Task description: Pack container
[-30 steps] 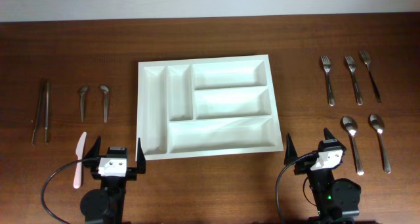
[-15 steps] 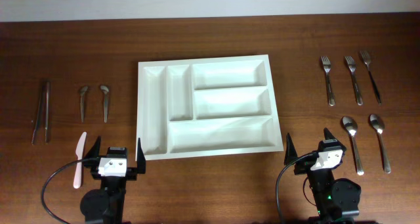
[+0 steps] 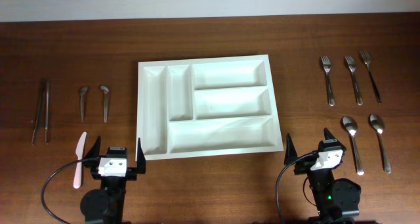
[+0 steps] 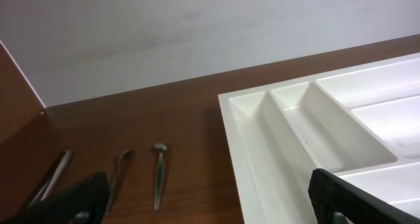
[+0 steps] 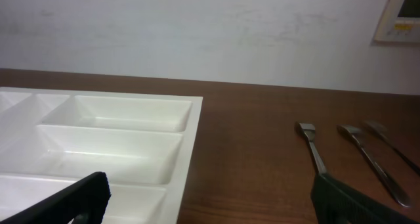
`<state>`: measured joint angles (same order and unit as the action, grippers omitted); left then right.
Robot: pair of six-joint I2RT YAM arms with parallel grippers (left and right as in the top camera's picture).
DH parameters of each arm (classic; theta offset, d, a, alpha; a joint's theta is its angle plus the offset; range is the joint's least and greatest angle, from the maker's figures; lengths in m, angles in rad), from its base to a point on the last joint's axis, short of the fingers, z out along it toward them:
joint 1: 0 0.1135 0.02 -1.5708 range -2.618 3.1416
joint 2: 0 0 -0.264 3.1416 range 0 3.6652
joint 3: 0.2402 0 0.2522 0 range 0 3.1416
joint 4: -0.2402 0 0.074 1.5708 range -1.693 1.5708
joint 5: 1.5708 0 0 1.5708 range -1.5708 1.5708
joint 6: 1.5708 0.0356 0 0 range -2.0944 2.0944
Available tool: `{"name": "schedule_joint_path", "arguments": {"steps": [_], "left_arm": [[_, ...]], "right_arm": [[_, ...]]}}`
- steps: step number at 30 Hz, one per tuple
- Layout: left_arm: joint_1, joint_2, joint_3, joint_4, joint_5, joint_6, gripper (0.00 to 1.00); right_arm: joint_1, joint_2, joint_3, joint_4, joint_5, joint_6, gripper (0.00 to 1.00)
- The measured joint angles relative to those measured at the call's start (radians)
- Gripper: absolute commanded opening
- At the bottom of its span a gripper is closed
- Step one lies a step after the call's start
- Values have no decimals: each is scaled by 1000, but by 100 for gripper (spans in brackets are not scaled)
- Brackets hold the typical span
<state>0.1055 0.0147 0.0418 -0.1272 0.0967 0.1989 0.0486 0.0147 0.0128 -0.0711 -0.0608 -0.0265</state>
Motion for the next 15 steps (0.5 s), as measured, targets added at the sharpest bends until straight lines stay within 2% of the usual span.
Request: {"name": "schedule_joint_path", "arguments": {"steps": [15], "left_arm": [[0, 0, 0, 0, 0, 0, 99]], "right_arm": [[0, 0, 0, 0, 0, 0, 99]]}}
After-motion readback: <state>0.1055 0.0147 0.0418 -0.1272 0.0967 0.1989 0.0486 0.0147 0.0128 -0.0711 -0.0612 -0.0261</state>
